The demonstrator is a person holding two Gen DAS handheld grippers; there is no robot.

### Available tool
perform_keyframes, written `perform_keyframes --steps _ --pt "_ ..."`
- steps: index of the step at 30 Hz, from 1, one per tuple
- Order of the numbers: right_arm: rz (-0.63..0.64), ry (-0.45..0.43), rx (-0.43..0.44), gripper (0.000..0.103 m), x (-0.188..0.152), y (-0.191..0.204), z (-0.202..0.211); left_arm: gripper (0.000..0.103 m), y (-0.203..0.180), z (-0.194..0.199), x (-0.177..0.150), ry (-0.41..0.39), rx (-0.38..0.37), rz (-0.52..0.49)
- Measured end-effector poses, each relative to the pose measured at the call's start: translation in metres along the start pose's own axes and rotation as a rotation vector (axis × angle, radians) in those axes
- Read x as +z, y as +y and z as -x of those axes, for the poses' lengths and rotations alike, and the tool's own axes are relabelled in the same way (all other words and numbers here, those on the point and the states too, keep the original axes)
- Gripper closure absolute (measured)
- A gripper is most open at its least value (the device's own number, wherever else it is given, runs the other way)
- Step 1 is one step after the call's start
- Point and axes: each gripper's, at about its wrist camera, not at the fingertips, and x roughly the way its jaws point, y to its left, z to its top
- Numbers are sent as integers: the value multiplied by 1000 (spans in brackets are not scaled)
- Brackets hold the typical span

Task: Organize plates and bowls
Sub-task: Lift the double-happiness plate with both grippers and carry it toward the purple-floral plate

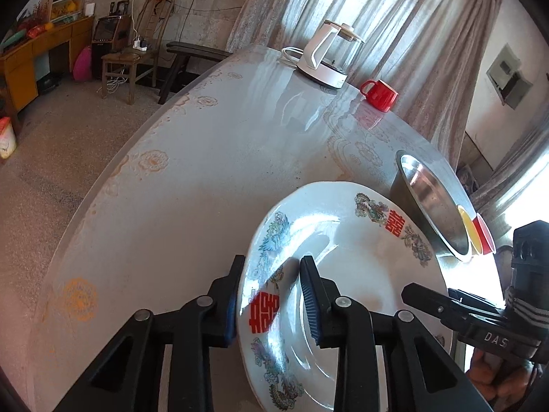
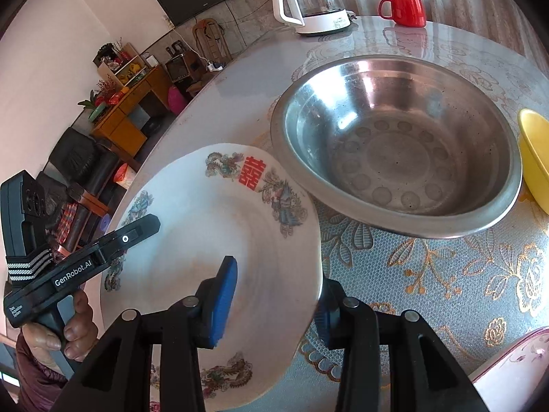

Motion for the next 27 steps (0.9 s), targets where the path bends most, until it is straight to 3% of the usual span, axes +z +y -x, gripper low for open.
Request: perform_keyframes --steps 4,6,10,14,27 --pt "22 12 9 46 2 7 -4 70 -13 3 -8 -17 82 -44" --pt "66 17 -7 46 1 12 -4 70 -14 6 -15 -29 94 -54" --pt "74 13 -23 50 -1 12 -1 70 -12 15 -19 -33 99 -23" --pt "92 -8 -11 60 -5 9 6 73 -8 28 -23 -57 89 -32" --pt "138 -54 -3 64 -19 6 21 73 -10 51 -37 -138 44 -63"
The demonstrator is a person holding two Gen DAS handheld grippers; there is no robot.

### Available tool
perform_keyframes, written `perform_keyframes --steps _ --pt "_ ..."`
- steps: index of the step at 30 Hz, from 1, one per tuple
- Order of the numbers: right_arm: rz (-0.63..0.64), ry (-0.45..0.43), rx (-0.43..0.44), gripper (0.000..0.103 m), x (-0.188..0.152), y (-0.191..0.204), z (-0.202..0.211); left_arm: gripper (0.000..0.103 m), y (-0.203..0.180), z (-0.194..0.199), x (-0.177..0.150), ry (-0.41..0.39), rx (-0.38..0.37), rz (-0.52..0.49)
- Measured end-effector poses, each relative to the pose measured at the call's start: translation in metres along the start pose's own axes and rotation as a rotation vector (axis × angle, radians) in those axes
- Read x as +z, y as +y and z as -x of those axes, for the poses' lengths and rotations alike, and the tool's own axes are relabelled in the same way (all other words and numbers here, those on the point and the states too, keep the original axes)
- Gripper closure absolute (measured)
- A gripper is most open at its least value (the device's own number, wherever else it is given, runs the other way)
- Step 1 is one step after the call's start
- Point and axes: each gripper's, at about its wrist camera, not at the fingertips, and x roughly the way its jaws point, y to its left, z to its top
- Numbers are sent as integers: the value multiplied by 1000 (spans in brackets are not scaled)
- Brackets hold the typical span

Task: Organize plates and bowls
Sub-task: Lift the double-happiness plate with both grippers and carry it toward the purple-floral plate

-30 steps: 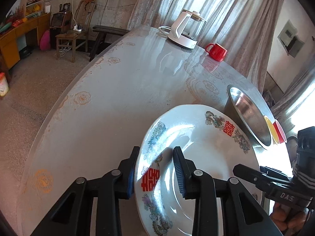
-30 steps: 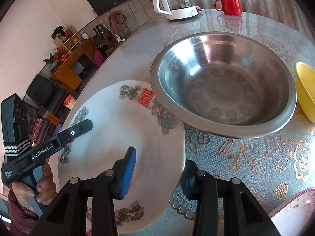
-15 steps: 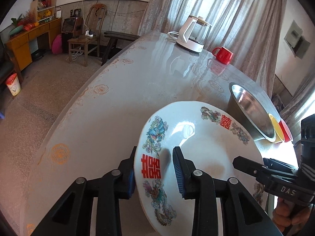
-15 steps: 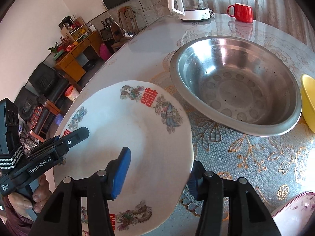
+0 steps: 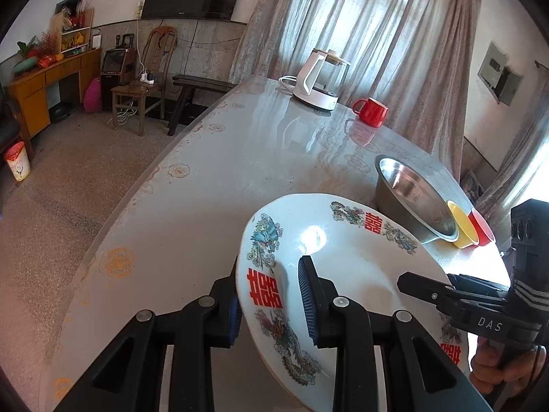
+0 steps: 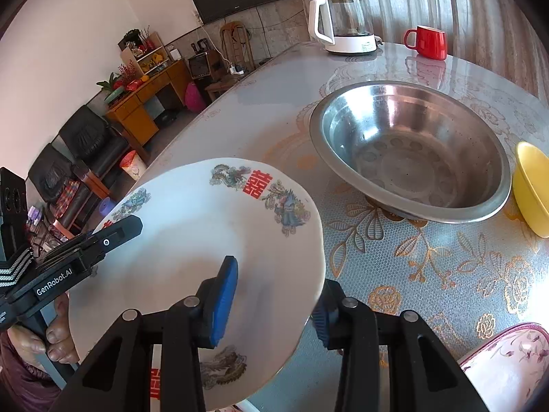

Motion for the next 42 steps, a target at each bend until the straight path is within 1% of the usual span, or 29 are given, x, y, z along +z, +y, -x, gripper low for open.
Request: perform_keyframes --steps 6,9,11,12,14,17,21,24,26,28,30,32,34,35,37,39,42 --pt "-8 -28 36 64 -2 -1 10 73 -8 7 -2 -19 -20 -23" --pt "13 -39 25 64 -4 0 13 74 -9 3 -4 -7 -21 -22" --pt "1 -25 26 64 -5 -1 9 74 -10 3 -7 0 -35 -17" --pt "-7 -15 34 66 -6 -3 7 74 -13 2 -8 -1 -32 -27" --pt "-22 -17 40 66 -7 -5 6 73 -15 2 -11 -4 -33 -38" --pt "-18 -20 44 66 -6 -5 6 73 -12 -1 -11 6 -29 -24" --pt "-23 -3 37 67 -5 -5 0 73 -16 -2 -12 10 -7 -61" --pt "-43 19 16 69 -8 -8 -7 73 -11 -14 -11 50 4 -45" --pt "-53 33 7 71 -9 -10 -11 73 -4 -22 -10 61 12 -19" --pt "-56 30 3 71 -9 -11 -11 71 1 -25 -5 59 -1 8" --pt "-61 39 2 71 -8 -14 -11 69 -2 -26 2 43 -9 -4" --pt "-66 46 2 71 -6 -16 -12 63 -5 -31 8 44 -2 -17" --pt "-60 46 -2 71 -5 -15 -12 64 -5 -36 12 46 9 -20" --pt "-56 47 -7 71 -6 -12 -12 67 -5 -36 12 43 14 -25" --pt "-30 43 -25 71 -8 -9 -11 69 -8 -30 10 27 0 -47" --pt "-35 18 -19 71 -8 -8 -5 71 -10 -24 6 19 -18 -68" --pt "-31 -9 -7 71 -7 -9 3 73 -14 -19 -1 19 -15 -87"
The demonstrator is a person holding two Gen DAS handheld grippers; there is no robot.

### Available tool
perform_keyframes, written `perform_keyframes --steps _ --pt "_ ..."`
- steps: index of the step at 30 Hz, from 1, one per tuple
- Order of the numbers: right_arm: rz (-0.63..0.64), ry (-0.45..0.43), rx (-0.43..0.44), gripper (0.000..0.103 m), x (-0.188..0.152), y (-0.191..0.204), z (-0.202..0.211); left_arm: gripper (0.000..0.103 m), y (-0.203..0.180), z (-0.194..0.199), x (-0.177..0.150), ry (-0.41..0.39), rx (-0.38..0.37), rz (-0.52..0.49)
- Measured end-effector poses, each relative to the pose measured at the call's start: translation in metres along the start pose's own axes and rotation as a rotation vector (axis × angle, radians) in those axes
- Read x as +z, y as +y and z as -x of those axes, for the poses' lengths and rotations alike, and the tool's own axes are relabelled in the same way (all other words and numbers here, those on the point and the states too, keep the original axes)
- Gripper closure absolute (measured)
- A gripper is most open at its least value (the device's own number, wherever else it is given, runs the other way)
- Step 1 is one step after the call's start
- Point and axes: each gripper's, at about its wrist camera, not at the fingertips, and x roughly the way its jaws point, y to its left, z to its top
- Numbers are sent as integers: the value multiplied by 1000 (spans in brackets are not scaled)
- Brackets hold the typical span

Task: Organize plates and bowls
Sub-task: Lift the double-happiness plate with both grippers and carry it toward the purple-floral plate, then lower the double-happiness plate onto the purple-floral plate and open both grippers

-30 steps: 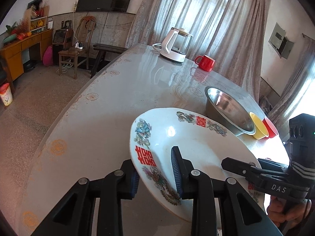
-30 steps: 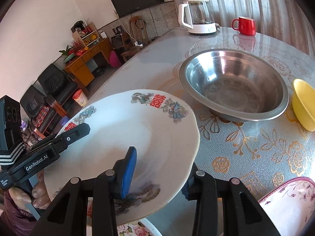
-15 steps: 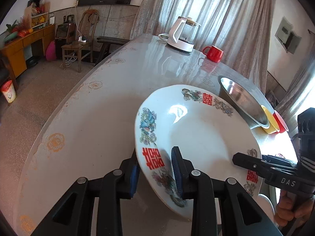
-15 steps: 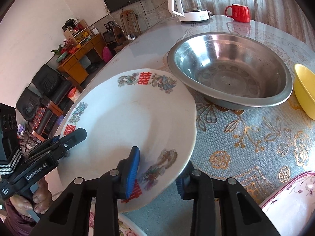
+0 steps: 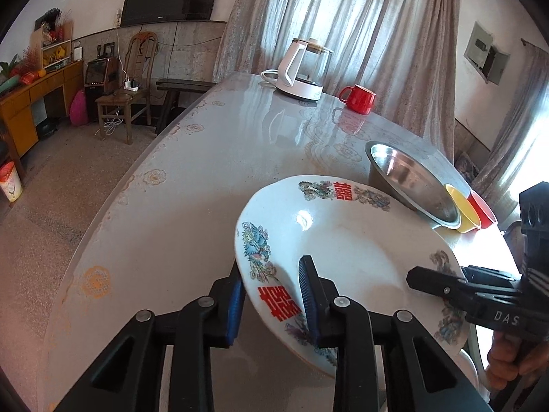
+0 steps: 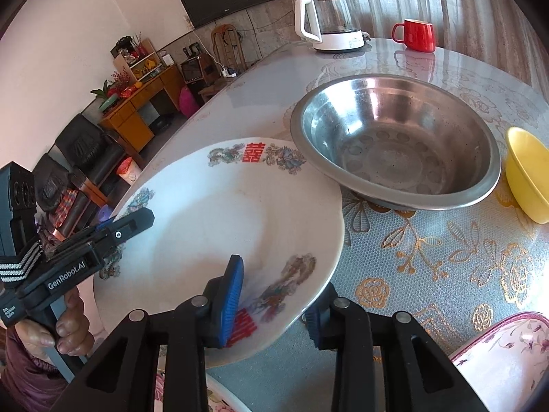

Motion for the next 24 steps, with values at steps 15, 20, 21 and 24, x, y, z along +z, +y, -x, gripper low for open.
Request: perform_keyframes --steps 15,20,21,24 --pt "44 -63 49 71 -6 11 24 73 -6 37 -14 -97 -7 23" --pt "58 -103 60 71 -12 16 41 72 -17 59 -21 -138 -28 26" --pt "51 -110 68 71 -15 16 45 72 -21 65 -22 -144 -34 23" --pt "38 -144 78 71 -26 12 63 72 -38 78 -26 -163 -59 -5"
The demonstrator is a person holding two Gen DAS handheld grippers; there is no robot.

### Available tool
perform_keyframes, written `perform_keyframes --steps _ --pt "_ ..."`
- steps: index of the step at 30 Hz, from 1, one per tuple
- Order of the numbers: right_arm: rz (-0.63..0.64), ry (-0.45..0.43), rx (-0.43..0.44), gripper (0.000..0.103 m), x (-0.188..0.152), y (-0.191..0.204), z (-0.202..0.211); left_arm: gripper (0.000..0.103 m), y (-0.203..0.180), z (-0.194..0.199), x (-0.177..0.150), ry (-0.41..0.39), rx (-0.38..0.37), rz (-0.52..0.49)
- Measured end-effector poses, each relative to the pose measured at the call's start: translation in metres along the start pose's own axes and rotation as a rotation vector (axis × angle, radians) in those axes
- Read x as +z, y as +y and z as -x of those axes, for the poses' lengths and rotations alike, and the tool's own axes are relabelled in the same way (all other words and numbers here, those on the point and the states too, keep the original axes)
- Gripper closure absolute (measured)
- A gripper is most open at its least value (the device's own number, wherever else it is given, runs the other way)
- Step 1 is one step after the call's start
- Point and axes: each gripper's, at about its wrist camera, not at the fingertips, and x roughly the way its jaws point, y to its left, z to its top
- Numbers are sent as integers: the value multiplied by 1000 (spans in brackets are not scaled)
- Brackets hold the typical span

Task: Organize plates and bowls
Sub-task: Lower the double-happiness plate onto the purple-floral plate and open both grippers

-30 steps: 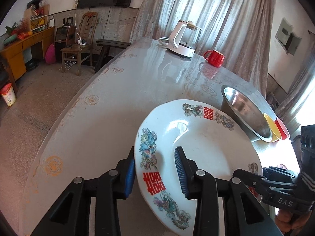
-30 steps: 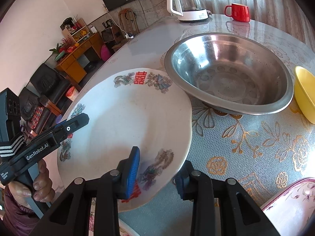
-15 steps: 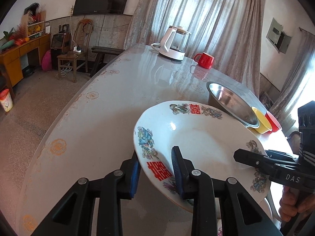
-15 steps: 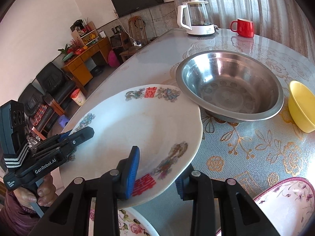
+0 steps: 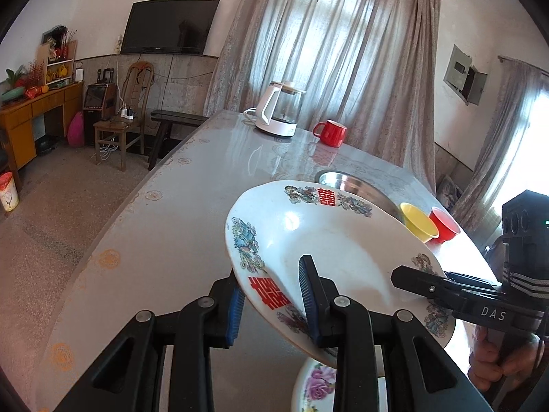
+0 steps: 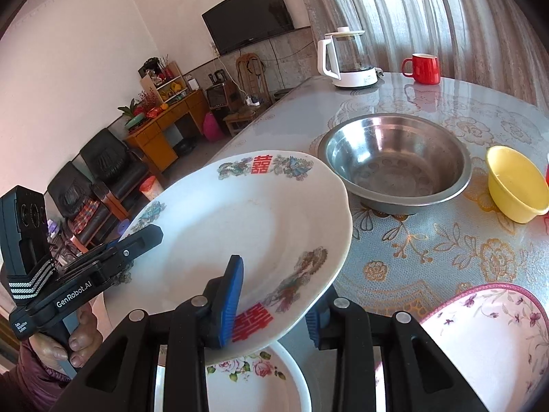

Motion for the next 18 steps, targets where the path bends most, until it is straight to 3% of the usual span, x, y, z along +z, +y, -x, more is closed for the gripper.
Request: perform_keyframes --steps 8,18 --pt "-34 -91 -44 71 -28 -20 71 73 -65 15 -14 9 -125 -66" --pt "-151 -118 -184 71 -83 -69 142 72 -148 -5 -49 130 -251 -148"
